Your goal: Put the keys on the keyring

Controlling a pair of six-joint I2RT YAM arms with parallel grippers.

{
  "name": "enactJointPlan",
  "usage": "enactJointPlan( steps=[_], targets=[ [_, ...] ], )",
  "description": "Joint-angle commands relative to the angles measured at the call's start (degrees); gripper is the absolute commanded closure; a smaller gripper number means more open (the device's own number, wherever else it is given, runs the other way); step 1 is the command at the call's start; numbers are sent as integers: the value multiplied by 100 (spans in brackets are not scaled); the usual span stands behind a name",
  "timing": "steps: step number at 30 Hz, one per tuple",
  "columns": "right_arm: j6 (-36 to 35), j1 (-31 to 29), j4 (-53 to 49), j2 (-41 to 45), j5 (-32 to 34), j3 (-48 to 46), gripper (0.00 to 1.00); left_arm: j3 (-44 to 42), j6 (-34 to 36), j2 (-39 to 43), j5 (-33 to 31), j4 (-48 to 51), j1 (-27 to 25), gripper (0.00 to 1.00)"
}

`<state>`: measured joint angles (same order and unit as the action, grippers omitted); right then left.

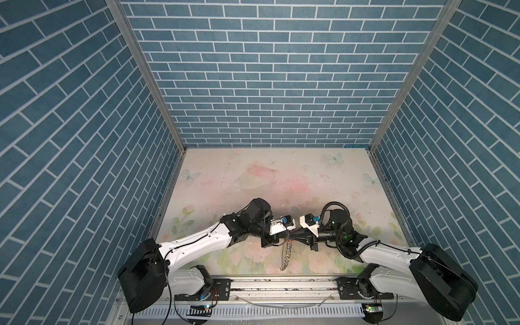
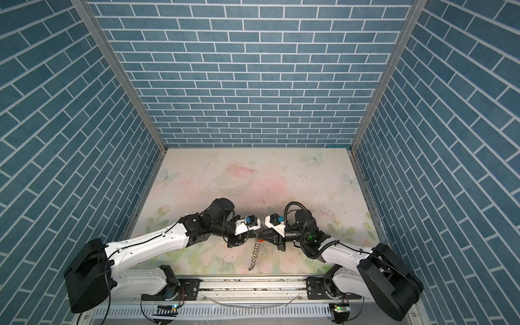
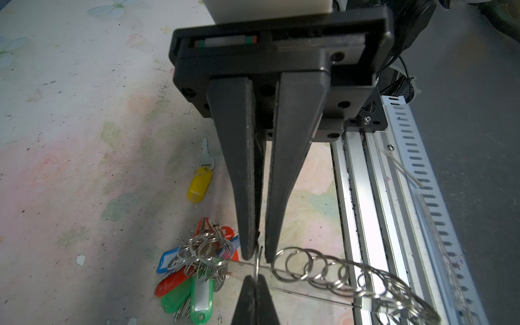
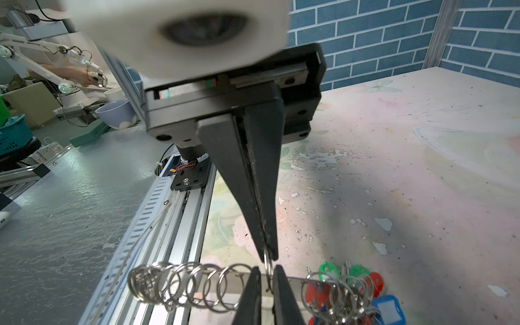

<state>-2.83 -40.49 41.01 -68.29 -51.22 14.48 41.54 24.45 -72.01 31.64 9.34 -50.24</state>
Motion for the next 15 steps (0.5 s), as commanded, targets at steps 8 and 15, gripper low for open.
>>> enactJointPlan(
  steps=[8,15],
  targets=[
    [66,3,276,-27,52,243,100,-68,-177,165,-200,-524,-28,100],
    [529,13,1234,-159,112,11,100,-691,-687,414,-1292,-1511,112,85]
  ],
)
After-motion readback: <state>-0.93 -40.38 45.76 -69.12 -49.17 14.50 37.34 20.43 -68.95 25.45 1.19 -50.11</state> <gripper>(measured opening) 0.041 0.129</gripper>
